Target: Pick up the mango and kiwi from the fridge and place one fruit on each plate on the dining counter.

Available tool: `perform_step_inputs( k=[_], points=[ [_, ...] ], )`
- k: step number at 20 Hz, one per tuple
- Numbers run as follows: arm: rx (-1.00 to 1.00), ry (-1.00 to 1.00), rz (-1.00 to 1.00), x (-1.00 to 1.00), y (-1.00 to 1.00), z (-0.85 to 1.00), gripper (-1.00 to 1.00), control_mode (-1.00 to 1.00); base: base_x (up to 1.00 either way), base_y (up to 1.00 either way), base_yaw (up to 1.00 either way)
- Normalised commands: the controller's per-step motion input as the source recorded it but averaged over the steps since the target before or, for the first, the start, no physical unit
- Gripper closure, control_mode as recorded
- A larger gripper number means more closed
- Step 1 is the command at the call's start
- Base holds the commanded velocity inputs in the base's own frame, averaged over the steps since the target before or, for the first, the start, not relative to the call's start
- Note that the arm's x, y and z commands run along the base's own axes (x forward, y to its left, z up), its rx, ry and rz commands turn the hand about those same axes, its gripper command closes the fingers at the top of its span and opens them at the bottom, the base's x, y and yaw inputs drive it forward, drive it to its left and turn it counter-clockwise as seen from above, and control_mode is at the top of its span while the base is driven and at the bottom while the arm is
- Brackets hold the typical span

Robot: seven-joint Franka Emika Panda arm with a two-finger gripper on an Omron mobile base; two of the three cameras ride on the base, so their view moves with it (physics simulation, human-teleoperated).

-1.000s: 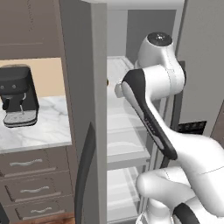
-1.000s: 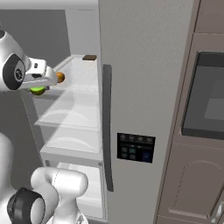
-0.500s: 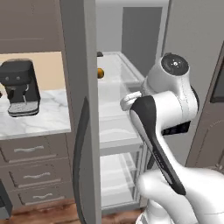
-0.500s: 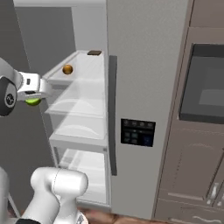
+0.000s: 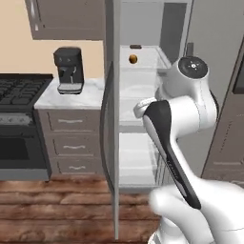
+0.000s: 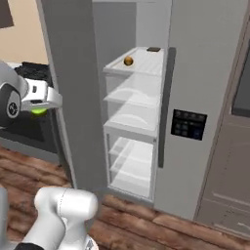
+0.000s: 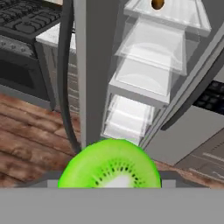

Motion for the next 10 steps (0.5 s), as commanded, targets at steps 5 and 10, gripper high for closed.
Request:
perform_step_inputs(
  k=[5, 10],
  points=[
    [0.00, 0.00, 0.00, 0.00, 0.00, 0.00, 1.00, 1.00, -0.75, 0.00, 0.85],
    [0.00, 0.00, 0.00, 0.00, 0.00, 0.00, 1.00, 1.00, -0.61, 0.00, 0.90]
  ],
)
